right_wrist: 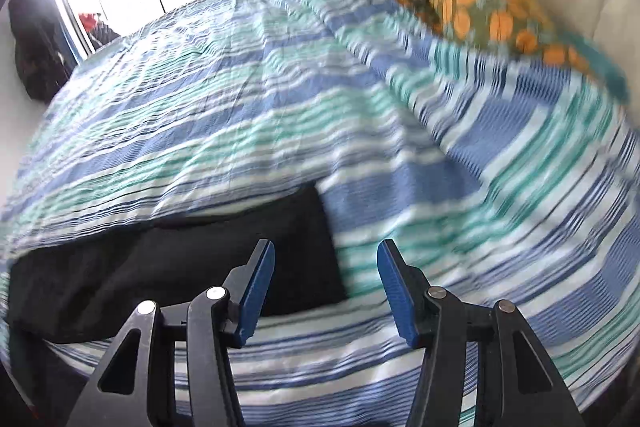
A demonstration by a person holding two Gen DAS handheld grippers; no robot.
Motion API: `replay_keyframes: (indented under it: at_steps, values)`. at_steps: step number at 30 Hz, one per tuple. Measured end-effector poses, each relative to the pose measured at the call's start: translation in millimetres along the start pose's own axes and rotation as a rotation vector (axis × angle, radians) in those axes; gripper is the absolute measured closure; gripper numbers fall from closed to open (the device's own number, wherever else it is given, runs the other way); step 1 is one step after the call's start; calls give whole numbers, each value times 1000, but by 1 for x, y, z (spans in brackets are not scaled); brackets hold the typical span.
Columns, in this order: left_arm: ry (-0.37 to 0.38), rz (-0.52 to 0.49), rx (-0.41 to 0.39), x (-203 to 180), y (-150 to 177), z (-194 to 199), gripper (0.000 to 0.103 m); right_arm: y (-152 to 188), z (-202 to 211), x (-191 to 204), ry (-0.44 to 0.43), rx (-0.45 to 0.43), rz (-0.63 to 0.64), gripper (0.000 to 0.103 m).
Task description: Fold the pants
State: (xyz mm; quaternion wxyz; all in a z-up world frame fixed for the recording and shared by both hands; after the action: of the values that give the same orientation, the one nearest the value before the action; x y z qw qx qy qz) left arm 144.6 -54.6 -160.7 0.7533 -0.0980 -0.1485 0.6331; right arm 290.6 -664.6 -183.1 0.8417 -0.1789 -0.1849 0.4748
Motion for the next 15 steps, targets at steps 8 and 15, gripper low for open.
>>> replay_keyframes:
  at_steps: [8,15]
  values:
    - [-20,-34,21,-8,-9,-13,1,35,-67,-15,-179,-74,-283,56]
    - [-38,-5,52,1,-15,-20,1,-9,-24,-9,-243,-71,-258,99]
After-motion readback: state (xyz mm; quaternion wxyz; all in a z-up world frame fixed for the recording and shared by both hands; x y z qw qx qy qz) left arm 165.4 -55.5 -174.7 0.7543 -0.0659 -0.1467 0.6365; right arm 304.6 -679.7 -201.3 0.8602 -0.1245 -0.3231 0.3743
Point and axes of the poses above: each gripper's, at about its wrist camera, not at the fingertips, and z roughly against the way its jaws point, x to its left, y to its underside, the point moved 5 cm from there along -z, roughly the way its jaws point, and after that the axes turned 2 degrees about y, right-handed, at the moved point
